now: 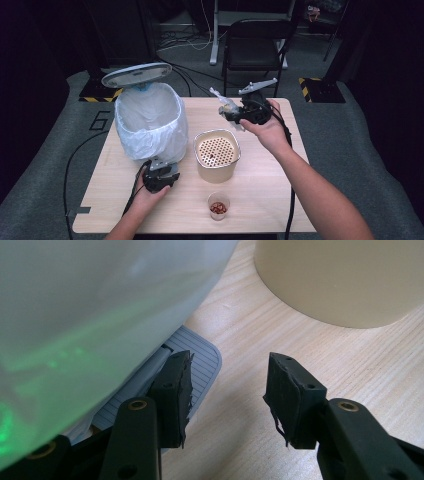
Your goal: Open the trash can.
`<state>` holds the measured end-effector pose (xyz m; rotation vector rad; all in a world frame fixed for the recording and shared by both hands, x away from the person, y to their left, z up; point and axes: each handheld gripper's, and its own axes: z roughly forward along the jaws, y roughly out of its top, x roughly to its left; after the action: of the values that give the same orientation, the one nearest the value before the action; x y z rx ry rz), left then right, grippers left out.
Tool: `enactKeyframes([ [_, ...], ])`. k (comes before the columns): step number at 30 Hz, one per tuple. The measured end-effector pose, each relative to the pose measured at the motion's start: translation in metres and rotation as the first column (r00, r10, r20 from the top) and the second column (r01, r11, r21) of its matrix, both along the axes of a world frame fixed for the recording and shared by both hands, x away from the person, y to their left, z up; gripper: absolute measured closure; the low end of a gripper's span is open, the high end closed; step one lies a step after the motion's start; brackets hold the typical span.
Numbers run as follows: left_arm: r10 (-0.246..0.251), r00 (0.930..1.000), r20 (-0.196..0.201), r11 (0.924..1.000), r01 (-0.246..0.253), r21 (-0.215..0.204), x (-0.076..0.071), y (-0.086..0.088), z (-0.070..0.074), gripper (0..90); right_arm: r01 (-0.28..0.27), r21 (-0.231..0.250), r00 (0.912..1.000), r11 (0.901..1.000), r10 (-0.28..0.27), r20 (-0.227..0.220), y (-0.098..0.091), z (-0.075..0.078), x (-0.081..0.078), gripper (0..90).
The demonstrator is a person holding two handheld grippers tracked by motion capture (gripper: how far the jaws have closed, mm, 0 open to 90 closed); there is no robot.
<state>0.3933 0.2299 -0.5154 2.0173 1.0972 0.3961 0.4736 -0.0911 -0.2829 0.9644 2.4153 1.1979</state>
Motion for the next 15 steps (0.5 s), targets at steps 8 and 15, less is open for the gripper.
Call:
enactKeyframes([
  [8, -0.001, 1.0, 0.001, 1.0, 0.001, -0.006, 0.0, 0.0, 0.0, 53.2, -0.059, 0.018, 0.9982, 0.9981, 0.059, -0.007, 0.03, 0.003, 0.0, 64.2],
  [15, 0.019, 0.9998, -0.005, 0.9998, -0.019, -0.007, -0.001, -0.001, 0.0, 53.2, -0.118, 0.023, 0.993, 0.9928, 0.118, 0.008, 0.056, 0.008, 0.002, 64.2],
])
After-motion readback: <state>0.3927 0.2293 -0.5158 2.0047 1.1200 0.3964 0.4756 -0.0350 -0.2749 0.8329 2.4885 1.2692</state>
